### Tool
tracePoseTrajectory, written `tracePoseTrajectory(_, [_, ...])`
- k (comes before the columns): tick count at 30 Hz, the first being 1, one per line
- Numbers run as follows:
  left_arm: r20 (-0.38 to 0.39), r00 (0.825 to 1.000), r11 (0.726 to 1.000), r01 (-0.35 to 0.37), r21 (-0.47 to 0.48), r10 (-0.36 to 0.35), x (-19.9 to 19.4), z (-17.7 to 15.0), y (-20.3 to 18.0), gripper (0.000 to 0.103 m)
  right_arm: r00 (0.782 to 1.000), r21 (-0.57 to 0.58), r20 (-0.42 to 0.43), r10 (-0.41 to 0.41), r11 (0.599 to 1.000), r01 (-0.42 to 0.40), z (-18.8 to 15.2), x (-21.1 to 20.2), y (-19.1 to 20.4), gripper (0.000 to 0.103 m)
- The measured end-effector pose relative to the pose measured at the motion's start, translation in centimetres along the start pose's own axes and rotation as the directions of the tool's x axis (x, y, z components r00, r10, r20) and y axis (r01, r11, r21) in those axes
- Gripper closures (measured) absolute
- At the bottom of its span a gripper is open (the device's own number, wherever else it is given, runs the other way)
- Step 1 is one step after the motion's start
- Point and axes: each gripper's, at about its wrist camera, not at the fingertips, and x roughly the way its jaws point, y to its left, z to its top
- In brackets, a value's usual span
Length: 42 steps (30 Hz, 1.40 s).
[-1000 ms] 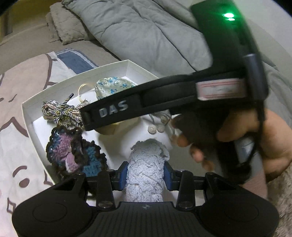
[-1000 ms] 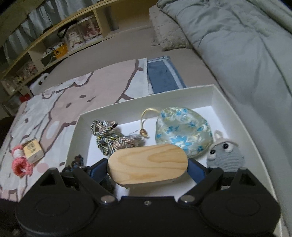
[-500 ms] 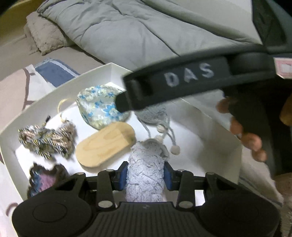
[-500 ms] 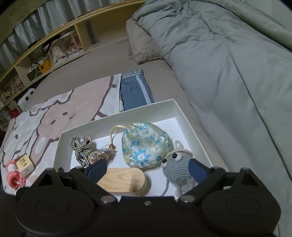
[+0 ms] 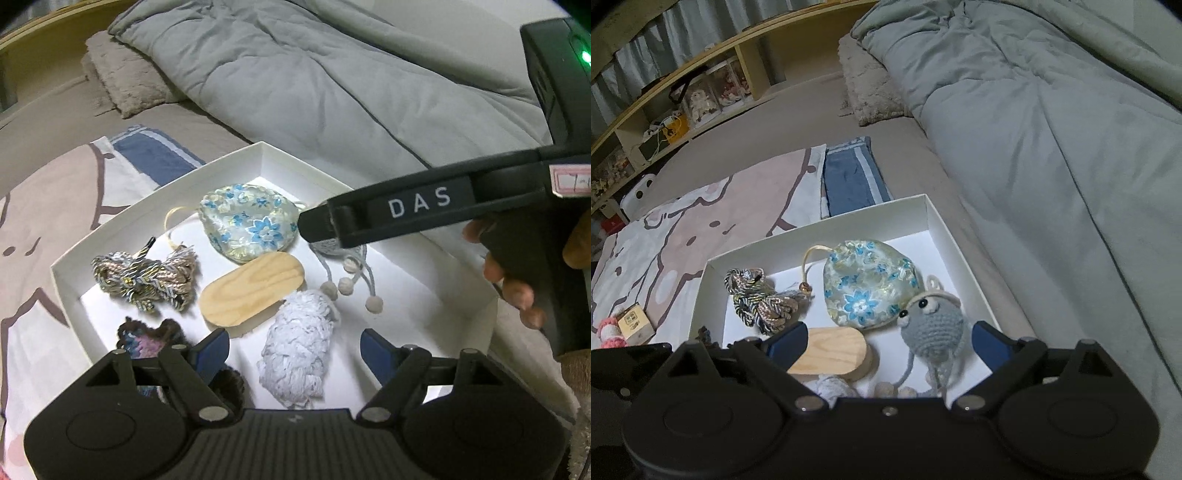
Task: Organize objects
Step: 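Lower the roll and wooden box into the tray and open both tools, then move both tools back toward the pink bunny and yellow tissue pack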
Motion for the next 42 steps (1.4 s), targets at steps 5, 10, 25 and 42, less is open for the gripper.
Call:
tracePoseTrajectory(5, [0.013, 1.000, 0.999, -0.020, -0.025, 0.021, -1.6, -0.3, 0.1, 0.024, 1.000, -0.018, 0.020, 0.005, 1.000, -0.004, -0.2, -1.1, 0.6, 0.007])
tracePoseTrajectory(10, [0.030, 0.998, 0.996, -0.052, -0.070, 0.054, -3.1, -0.8, 0.6, 0.024, 0.999, -0.027, 0.042, 0.001, 1.000, 0.000, -0.3, -2.4, 1.1, 0.007])
tracePoseTrajectory(25, [0.074, 0.985, 0.973, -0.143, -0.183, 0.159, -8.9, -3.6, 1.6, 0.007, 0.997, -0.063, 0.083, -0.010, 0.998, 0.015, -2.1, -6.5, 3.3, 0.007])
tracePoseTrajectory(42, [0.143, 0.952, 0.929, -0.219, -0.299, 0.271, -15.2, -6.8, 1.6, 0.001, 0.985, -0.121, 0.169, -0.044, 0.991, 0.065, -6.3, -14.7, 4.4, 0.005])
